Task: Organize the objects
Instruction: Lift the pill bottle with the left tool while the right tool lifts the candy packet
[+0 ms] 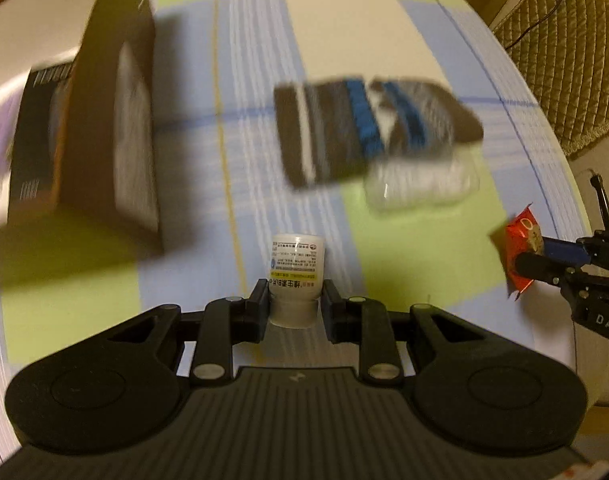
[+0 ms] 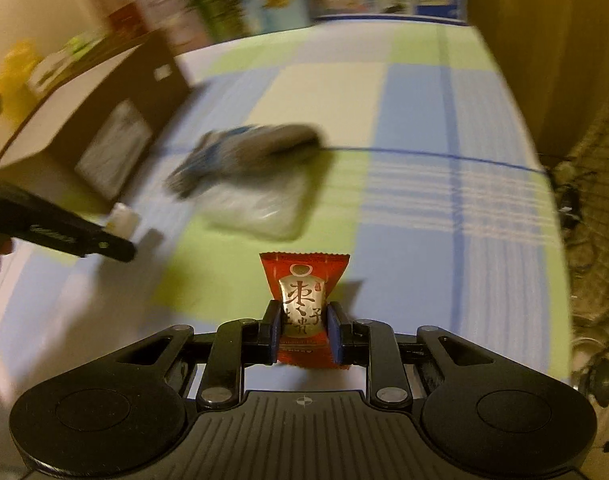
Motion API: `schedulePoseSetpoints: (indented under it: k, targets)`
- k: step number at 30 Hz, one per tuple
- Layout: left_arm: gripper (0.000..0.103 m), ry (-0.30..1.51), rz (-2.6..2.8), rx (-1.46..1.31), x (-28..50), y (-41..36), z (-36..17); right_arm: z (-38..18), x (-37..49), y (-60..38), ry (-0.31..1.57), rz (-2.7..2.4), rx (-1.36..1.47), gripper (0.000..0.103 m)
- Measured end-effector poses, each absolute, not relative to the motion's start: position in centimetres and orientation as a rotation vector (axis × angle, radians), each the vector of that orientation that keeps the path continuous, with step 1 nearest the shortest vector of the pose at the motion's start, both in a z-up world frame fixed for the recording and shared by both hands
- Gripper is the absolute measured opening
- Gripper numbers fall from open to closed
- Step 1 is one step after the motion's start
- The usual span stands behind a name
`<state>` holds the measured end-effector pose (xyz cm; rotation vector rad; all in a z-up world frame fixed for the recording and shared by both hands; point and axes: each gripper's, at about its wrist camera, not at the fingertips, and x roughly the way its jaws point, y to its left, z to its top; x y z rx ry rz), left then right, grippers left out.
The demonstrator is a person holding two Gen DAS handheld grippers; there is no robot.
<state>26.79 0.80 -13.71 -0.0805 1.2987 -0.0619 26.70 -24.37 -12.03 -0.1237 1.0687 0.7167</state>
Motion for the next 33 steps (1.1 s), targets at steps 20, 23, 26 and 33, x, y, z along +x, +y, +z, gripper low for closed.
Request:
schedulePoseSetpoints:
  k: [20,23,26,33]
  targets:
    - [0.025,1.269,0.021,-0.186,21.7,2.6,-14.5,-13.6,23.6,-18.7,1.032,0.846,-0.238,0.052]
    - [0.025,1.261,0.023,-0.162,21.7,2.1,-14.5,-13.6,23.4,-18.5,1.013,0.819,-0.251,0.052]
    - [0.022,1.253,0.04,-0.146,21.5,1.8,-14.5,-13.6,23.3,-18.2,1.005,0.81,-0.26,0.051]
    - [0.022,1.243,0.063,-0.169,20.4,2.0,-14.4,-13.6,22.4,-18.1,0.999,0.813,-0.288,0.028]
